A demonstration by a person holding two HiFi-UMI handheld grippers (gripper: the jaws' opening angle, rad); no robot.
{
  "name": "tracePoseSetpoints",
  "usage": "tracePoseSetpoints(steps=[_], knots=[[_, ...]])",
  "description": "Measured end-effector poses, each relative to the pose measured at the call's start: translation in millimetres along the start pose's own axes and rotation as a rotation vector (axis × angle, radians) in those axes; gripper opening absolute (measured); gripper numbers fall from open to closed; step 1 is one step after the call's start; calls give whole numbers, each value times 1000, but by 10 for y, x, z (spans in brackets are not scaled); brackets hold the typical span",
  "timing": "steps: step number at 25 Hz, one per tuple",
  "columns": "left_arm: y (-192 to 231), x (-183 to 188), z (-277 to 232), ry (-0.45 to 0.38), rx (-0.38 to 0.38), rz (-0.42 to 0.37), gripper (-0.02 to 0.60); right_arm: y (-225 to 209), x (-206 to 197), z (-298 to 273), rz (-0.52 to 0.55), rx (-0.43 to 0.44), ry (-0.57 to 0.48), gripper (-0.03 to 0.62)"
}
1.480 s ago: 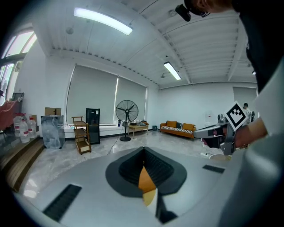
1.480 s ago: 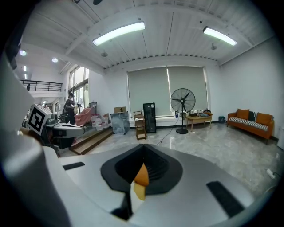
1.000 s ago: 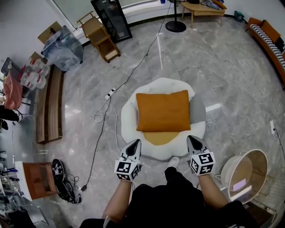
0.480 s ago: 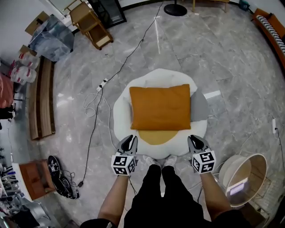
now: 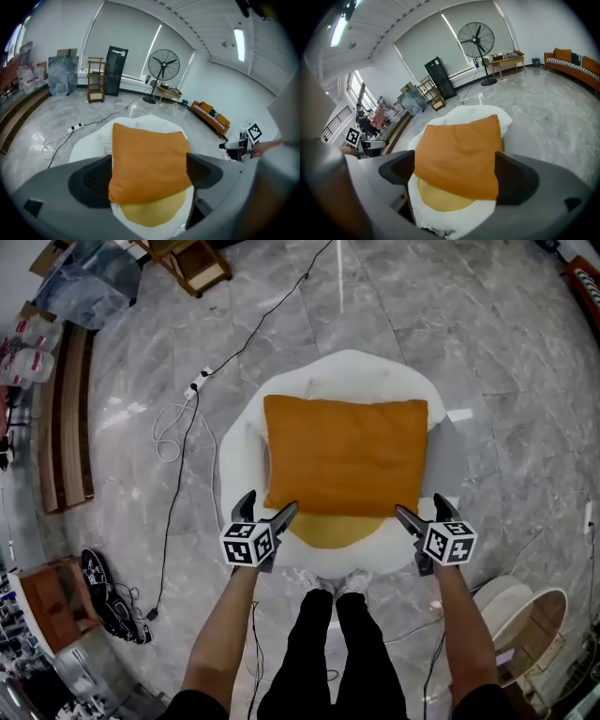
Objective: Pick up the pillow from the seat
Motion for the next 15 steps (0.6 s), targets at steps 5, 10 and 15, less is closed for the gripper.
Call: tracePoseSetpoints(steps=[5,10,15], knots=[[371,-408,-855,75,-72,101,515,-658,43,-845,-97,-16,55,588],[717,-677,-1531,125,-108,142,522,-1273,-95,-1554,-238,-21,155,588],[735,-764,-1973,163,-171,203,520,-1461,-125,-1910,-254,-13,217,520]])
Point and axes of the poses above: the fingertips, and each gripper's own axes: z backward along the fingers, y to its left, x out of its top, the point moved 3 cm from there along z, backward along the fingers, and after that the axes turned 15 degrees about -z, right-handed, at the moved point
